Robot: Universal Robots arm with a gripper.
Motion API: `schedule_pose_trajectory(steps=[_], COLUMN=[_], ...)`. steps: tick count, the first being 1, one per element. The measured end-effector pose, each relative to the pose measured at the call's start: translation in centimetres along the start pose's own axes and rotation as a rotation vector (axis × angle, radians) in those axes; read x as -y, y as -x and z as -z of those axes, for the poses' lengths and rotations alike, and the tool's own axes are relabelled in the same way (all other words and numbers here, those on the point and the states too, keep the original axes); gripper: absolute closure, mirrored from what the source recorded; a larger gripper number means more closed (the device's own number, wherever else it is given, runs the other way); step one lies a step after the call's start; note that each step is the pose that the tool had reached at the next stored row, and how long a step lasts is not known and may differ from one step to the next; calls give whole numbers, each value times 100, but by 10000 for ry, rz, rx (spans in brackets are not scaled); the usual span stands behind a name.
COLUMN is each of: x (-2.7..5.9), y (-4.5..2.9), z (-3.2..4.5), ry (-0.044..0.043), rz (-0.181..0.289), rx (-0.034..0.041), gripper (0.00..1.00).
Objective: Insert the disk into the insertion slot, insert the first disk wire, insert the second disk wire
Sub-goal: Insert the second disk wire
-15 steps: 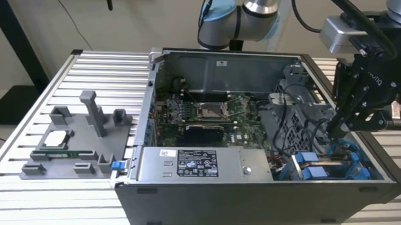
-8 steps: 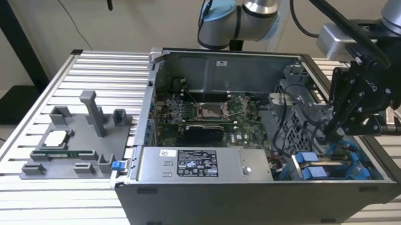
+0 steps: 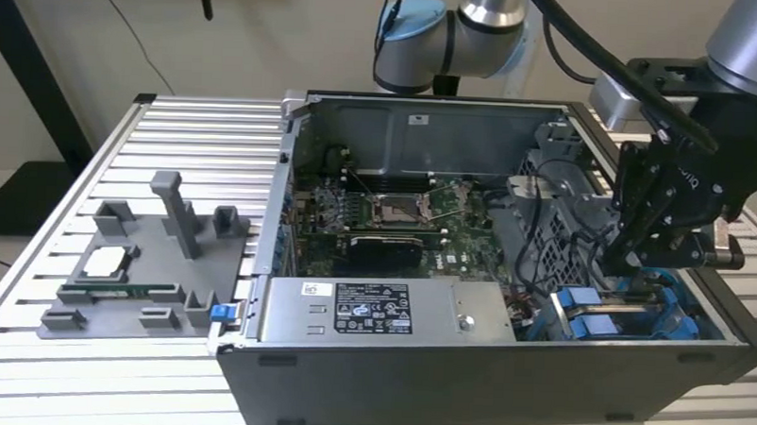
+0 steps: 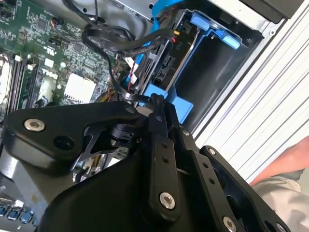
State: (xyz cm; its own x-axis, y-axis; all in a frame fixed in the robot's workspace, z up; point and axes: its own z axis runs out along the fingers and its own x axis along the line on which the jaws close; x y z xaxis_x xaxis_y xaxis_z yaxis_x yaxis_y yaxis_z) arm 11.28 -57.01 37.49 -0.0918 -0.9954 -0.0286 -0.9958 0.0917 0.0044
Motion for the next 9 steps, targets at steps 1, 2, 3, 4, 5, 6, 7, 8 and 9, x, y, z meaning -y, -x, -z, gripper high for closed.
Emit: schedule_pose_trajectory(steps=[1,2,3,4,5,6,7,8,9], x=[0,0,0,0,0,0,0,2,6], y=[0,0,0,0,0,-1,-1,-1,-1], z=[0,0,-1,-5,-14,-24,-34,-47,-62], ry=[1,0,1,1,1,1,1,1,1], rz=[0,0,0,0,0,0,0,0,1], rx=[0,0,0,3,7,5,4,3,3], gripper=[100,100,100,100,100,100,100,100,100])
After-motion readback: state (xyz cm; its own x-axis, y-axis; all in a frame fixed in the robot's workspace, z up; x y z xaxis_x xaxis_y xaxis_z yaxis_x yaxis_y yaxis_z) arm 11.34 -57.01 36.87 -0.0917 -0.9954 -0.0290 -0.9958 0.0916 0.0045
